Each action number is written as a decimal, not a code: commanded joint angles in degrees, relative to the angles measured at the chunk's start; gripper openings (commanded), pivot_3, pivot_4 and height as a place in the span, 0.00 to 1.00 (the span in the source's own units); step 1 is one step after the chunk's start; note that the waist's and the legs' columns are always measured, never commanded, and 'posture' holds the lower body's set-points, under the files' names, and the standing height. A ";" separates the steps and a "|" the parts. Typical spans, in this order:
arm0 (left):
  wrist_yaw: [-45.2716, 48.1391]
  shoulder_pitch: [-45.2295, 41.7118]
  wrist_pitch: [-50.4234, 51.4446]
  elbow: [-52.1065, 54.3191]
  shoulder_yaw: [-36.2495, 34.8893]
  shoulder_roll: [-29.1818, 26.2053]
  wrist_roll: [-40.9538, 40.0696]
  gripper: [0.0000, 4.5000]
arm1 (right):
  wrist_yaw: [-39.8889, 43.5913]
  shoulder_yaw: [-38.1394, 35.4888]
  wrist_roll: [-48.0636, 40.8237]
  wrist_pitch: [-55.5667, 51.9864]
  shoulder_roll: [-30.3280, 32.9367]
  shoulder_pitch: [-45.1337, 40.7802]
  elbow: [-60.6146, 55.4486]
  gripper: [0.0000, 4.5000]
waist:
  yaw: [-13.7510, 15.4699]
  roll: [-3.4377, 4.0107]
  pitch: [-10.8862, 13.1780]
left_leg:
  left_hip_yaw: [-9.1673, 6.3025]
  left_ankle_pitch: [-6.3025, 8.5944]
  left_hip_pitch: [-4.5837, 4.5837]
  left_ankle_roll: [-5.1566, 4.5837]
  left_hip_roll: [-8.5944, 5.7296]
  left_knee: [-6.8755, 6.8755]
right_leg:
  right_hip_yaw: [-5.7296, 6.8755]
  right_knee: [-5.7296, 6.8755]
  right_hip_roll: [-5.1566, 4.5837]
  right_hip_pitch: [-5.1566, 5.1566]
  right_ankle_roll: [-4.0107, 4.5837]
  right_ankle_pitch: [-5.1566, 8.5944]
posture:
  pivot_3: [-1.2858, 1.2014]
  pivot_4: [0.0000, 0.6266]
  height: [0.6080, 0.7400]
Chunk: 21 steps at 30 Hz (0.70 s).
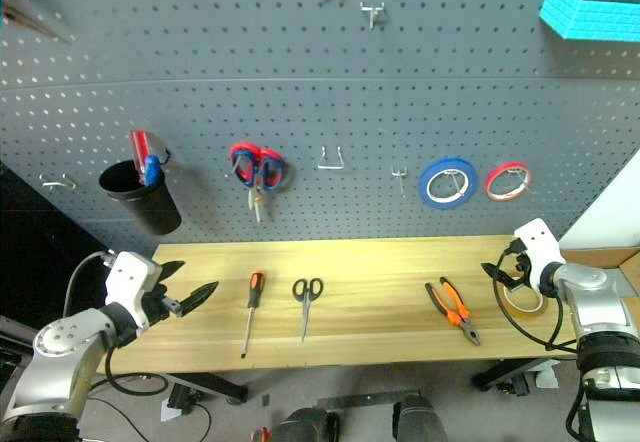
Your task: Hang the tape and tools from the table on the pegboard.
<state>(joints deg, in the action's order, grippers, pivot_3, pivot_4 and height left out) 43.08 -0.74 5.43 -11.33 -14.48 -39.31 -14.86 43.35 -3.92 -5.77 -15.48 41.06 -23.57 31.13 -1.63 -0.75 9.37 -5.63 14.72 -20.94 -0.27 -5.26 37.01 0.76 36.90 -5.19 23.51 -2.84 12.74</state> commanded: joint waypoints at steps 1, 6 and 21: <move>-0.70 -0.51 -0.74 2.23 -1.76 -0.46 -0.48 0.95 | 0.04 -1.04 -0.35 0.39 0.45 -0.86 -1.13 1.00 | 0.00 0.00 0.00 | 0.00 0.00 0.00 0.00 0.00 0.00 | 0.00 0.00 0.00 0.00 0.00 0.00 | 0.50 0.21 1.00; 1.14 0.49 1.02 4.22 -1.02 -0.76 -1.69 0.95 | 0.44 -0.83 -0.17 -1.98 1.16 0.57 -1.93 1.00 | 0.00 -0.12 0.12 | 0.00 0.00 0.00 0.00 0.01 0.00 | 0.00 0.00 -0.01 0.00 0.00 0.01 | 0.50 0.26 1.00; 3.79 -7.46 11.83 19.51 29.40 16.58 2.44 0.95 | -5.21 -1.30 0.26 -15.45 0.78 -1.17 0.87 1.00 | -0.30 -0.64 4.06 | 0.05 0.05 -0.24 -0.09 0.03 0.01 | -0.03 -0.10 -0.07 0.08 0.33 -0.15 | 0.47 0.45 1.00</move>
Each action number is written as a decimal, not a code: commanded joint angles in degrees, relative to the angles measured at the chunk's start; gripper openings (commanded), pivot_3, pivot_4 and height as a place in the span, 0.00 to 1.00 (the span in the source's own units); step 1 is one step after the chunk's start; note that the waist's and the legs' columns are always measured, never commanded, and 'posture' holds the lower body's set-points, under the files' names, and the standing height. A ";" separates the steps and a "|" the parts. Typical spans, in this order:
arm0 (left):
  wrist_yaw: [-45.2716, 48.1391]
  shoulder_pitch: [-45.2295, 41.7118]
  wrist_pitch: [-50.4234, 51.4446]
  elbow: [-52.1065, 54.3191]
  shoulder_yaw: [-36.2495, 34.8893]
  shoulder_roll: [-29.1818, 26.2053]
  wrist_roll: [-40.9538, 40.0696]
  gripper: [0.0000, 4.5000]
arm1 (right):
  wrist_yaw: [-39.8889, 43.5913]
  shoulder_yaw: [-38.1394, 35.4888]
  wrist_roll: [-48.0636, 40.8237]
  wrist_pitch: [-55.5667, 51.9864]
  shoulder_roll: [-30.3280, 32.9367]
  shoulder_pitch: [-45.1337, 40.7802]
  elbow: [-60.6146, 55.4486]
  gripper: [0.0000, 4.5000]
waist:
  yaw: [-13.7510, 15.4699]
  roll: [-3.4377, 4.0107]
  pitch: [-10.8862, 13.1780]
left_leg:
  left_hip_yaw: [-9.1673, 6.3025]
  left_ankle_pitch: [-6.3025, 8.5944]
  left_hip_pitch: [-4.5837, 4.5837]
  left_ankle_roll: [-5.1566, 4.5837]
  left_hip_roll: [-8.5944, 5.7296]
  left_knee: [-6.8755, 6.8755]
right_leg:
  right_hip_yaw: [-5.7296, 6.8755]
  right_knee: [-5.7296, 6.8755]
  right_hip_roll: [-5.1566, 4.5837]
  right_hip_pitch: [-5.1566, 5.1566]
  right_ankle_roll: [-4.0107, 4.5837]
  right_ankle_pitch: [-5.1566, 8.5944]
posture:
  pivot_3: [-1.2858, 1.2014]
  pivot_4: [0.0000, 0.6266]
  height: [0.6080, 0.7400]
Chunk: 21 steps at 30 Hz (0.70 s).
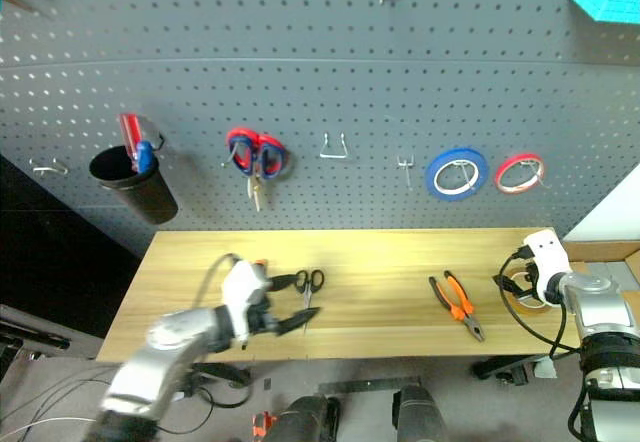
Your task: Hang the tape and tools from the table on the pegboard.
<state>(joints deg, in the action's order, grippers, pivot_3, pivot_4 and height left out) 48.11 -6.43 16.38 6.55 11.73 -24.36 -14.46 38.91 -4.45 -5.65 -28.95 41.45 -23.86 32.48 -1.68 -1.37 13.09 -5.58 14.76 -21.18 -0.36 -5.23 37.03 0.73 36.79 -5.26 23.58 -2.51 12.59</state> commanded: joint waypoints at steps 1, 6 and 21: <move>-1.68 -3.29 1.23 0.89 6.37 3.89 3.37 0.95 | -1.58 -0.68 0.23 -2.88 -0.14 -1.67 0.81 1.00 | -0.44 0.01 0.63 | 0.03 0.03 0.00 -0.03 0.03 -0.01 | -0.01 0.00 0.01 0.02 0.03 0.01 | 0.47 0.45 1.00; -3.81 -5.41 3.97 1.98 12.75 8.36 6.61 0.95 | -3.69 -1.03 0.03 -3.42 -1.60 -2.61 2.91 1.00 | -1.14 -0.29 1.81 | 0.20 0.06 -0.06 -0.09 0.04 0.01 | -0.12 -0.02 0.01 0.06 -0.05 0.05 | 0.47 0.49 1.00; -5.80 1.69 9.30 12.70 14.52 5.17 6.21 0.95 | -7.82 -1.84 -0.68 -2.91 -6.87 -2.55 5.94 1.00 | -1.32 -0.45 3.94 | 0.11 0.05 -0.71 -0.10 0.04 0.13 | -0.06 0.02 0.00 0.66 -0.11 0.05 | 0.49 0.54 1.00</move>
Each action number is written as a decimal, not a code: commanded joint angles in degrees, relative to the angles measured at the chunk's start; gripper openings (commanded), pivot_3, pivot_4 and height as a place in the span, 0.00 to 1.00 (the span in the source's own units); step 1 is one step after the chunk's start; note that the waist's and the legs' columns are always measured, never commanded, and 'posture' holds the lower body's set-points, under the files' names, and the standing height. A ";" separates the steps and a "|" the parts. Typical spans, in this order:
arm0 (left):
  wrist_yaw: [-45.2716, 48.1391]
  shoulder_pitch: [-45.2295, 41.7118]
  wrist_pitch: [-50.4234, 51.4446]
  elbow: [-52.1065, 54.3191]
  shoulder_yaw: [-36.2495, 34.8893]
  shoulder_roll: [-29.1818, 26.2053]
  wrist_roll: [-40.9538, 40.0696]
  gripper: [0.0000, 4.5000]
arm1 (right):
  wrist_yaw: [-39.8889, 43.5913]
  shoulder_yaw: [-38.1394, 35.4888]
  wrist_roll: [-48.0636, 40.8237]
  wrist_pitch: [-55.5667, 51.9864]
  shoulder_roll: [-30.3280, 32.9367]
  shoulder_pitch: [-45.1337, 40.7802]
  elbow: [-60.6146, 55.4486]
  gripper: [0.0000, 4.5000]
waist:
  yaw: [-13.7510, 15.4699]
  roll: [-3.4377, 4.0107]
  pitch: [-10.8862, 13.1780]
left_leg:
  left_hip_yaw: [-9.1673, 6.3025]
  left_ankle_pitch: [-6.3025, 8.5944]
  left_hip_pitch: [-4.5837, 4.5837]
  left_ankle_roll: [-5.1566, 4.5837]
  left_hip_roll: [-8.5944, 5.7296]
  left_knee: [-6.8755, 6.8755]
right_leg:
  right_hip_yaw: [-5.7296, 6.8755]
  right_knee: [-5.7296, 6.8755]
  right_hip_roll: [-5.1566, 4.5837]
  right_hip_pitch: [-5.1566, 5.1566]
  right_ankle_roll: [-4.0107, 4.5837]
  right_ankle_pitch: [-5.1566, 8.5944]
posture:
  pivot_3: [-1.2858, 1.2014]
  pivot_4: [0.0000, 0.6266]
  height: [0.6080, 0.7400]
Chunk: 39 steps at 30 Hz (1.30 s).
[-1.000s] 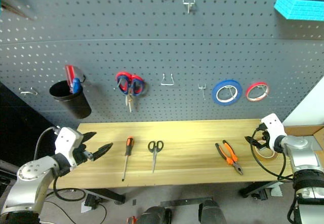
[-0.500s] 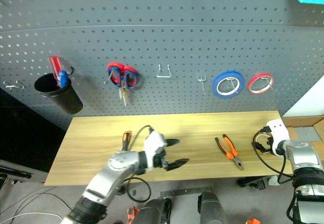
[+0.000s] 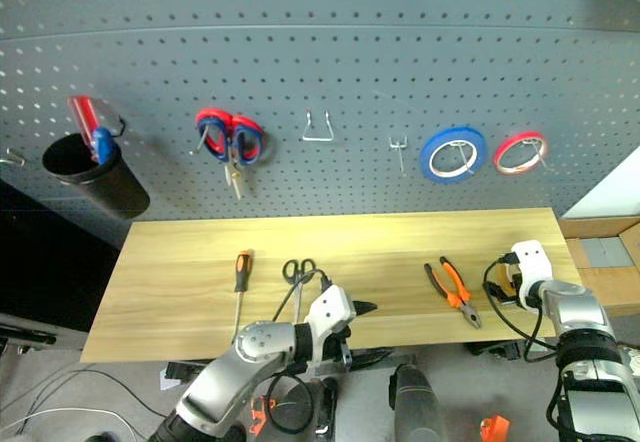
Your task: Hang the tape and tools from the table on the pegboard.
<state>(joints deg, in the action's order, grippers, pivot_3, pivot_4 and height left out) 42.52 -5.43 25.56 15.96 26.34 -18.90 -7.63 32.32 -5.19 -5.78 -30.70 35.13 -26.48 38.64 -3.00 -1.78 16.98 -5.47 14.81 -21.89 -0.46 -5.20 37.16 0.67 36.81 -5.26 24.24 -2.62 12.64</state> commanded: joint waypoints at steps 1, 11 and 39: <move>-0.28 0.38 0.33 3.19 -0.38 -0.29 -0.77 0.95 | -1.91 -1.55 -0.68 -1.99 -0.80 -0.13 -0.30 1.00 | 0.02 -0.08 0.13 | 0.00 0.00 0.00 0.00 0.00 0.00 | 0.00 0.00 0.00 0.00 -0.10 0.06 | 0.49 0.55 1.00; -0.26 -2.03 1.13 2.29 -2.96 -0.19 -2.63 0.96 | -5.49 -4.34 -1.26 -4.78 -1.89 0.05 -4.86 0.25 | 0.18 -0.16 0.52 | -0.03 0.00 -0.06 0.01 0.00 -0.06 | 0.03 -0.06 0.00 0.05 -0.13 0.05 | 0.48 0.54 1.00; -6.06 -6.86 -19.29 -13.28 -19.02 5.54 -4.55 0.96 | -15.67 -1.66 -30.06 -27.78 -12.12 -0.46 -74.91 0.02 | -1.96 0.31 -1.23 | 0.20 -0.06 -1.09 -0.05 -0.07 0.83 | 0.04 0.07 0.08 0.98 -0.34 -0.82 | 0.41 0.29 1.00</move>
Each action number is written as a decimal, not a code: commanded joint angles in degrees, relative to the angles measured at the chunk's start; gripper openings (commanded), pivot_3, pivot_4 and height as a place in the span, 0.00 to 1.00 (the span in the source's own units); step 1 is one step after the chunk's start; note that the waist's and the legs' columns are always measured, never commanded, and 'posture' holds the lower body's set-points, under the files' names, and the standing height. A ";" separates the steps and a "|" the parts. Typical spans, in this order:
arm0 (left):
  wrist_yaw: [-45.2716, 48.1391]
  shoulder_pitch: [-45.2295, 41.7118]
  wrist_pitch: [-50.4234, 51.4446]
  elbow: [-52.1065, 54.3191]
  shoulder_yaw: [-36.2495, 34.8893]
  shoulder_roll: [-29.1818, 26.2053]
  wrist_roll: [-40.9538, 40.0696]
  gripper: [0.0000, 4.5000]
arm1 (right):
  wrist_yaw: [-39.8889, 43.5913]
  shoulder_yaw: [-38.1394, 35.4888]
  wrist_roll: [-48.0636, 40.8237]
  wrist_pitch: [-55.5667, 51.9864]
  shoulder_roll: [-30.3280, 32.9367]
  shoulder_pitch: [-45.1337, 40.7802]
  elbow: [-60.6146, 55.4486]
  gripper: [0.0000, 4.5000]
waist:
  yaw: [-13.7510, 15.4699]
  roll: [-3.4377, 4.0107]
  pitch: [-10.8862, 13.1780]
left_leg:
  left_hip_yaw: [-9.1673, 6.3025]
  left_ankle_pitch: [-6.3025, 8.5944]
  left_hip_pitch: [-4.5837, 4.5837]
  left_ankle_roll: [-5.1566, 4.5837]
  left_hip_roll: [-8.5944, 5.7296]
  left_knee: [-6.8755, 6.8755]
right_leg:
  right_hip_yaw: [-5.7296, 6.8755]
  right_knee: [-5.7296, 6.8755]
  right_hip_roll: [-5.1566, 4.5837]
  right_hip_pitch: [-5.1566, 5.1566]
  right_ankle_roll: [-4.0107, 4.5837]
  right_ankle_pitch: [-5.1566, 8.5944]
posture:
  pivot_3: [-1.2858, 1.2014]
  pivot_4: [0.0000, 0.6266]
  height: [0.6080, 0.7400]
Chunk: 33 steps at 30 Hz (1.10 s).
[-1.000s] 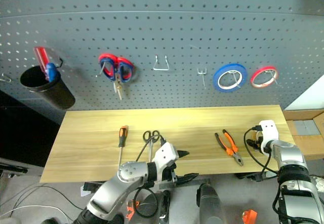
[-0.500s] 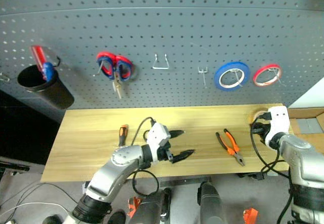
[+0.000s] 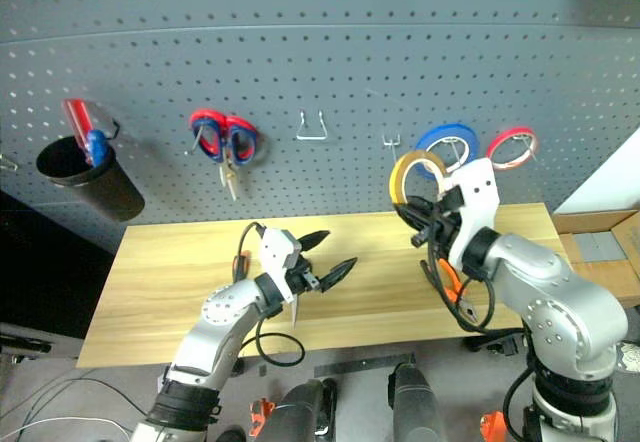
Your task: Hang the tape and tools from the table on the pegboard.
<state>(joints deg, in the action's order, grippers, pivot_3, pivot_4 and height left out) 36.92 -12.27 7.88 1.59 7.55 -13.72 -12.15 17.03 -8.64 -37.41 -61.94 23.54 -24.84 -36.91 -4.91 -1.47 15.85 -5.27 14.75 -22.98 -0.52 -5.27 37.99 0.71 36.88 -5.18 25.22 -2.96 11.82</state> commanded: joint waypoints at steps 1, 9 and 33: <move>-0.73 -0.08 -1.75 0.95 -0.25 0.48 0.10 0.96 | -0.14 3.01 2.27 4.49 -0.85 -2.78 1.99 0.02 | -0.07 0.01 -0.18 | 0.00 0.00 0.00 0.00 0.00 -0.01 | 0.00 0.01 0.01 0.01 0.02 -0.01 | 0.41 0.29 1.00; -2.18 1.07 -1.84 2.42 -0.25 0.31 0.56 0.96 | 0.30 14.92 13.02 13.39 -3.35 -8.62 15.84 0.02 | -0.19 0.08 -0.99 | 0.15 0.00 0.04 0.00 0.04 -0.02 | -0.06 0.05 0.07 0.05 0.14 -0.12 | 0.43 0.26 1.00; 0.68 7.01 1.54 4.57 7.19 -5.61 6.58 0.96 | 4.22 5.15 14.66 9.55 6.47 10.99 18.64 0.99 | -0.82 0.02 -1.69 | 0.63 0.09 0.20 -0.19 0.32 0.05 | -0.29 -0.05 0.10 -0.04 0.02 -0.06 | 0.43 0.46 1.00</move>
<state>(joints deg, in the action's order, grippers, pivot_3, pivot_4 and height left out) 36.96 -5.77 8.33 1.85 14.68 -19.38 -3.82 24.01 -1.51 -24.34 -55.00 30.88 -12.49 -19.16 -5.73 -1.45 14.16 -4.59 14.83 -22.75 -0.70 -4.83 38.10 0.42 36.88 -5.01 25.17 -3.06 11.83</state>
